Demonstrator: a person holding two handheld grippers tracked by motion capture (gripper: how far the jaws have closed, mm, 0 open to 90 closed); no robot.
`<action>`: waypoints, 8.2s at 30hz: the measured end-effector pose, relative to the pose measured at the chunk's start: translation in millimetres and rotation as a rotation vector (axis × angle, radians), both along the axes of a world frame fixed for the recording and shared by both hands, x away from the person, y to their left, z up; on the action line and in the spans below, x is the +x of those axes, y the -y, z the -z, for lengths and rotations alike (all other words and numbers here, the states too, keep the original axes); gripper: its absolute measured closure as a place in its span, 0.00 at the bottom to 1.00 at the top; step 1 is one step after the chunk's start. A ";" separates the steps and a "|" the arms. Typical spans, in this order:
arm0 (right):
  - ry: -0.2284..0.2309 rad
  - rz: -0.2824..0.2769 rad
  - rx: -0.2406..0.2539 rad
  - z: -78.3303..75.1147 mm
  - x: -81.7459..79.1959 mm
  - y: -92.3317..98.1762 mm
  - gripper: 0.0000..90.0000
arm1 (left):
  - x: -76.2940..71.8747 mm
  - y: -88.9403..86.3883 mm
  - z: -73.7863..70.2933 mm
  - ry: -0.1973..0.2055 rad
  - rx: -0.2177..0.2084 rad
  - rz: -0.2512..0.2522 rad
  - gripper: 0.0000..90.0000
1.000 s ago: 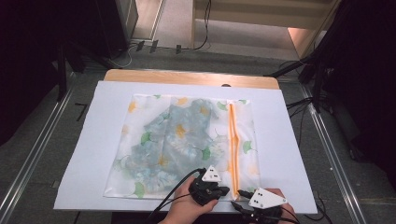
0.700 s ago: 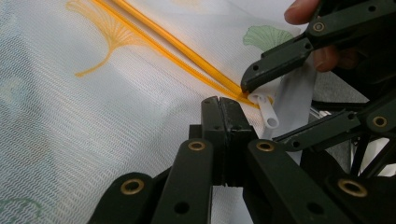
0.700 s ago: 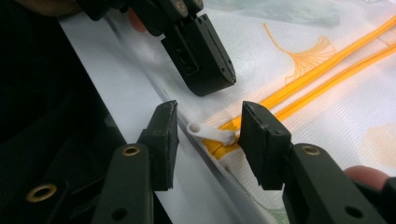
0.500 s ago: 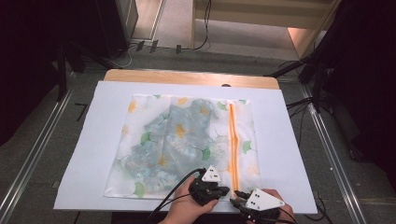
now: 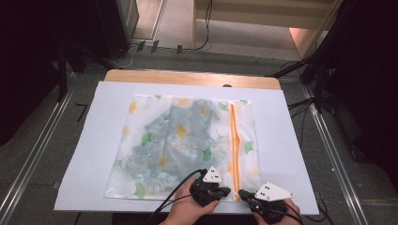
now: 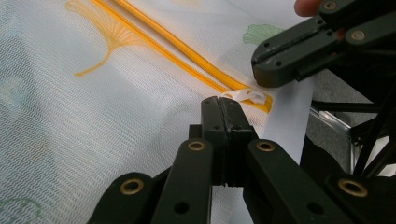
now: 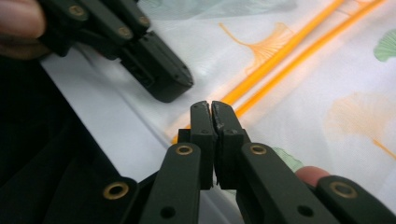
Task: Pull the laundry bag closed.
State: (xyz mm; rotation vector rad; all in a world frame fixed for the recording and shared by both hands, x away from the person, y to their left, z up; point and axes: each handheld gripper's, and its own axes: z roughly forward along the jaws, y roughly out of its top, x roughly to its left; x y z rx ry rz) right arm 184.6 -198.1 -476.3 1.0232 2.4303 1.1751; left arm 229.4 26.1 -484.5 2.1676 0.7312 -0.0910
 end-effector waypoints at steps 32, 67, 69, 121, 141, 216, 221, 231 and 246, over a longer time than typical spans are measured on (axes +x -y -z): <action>-0.237 0.176 0.117 -5.0 15.5 -7.6 1.00 | -3.6 -1.6 -0.3 0.029 0.007 -0.021 1.00; -0.313 0.182 0.169 -1.9 19.5 -9.3 1.00 | -3.0 -2.6 0.2 0.024 -0.002 -0.022 1.00; -0.321 0.181 0.189 -2.1 20.0 -7.2 1.00 | -3.1 -2.5 0.2 0.025 -0.003 -0.022 1.00; -0.343 0.219 0.208 -2.0 27.1 -4.0 1.00 | -12.9 6.1 2.1 0.059 -0.005 0.078 1.00; -0.366 0.180 0.134 0.9 30.8 -14.8 1.00 | -6.0 4.6 1.6 0.007 -0.013 0.090 1.00; -0.528 0.384 0.340 3.8 42.2 7.9 0.87 | -10.6 9.4 2.7 0.022 -0.025 0.087 1.00; -0.594 0.320 0.385 8.3 44.2 6.5 0.85 | -10.5 9.5 2.9 0.020 -0.028 0.088 1.00; -0.500 0.306 0.284 5.5 40.8 -1.3 0.98 | -10.7 9.5 2.9 0.021 -0.028 0.086 1.00; -0.457 0.248 0.243 4.6 37.7 -4.4 1.00 | -10.9 9.5 2.8 0.024 -0.024 0.087 1.00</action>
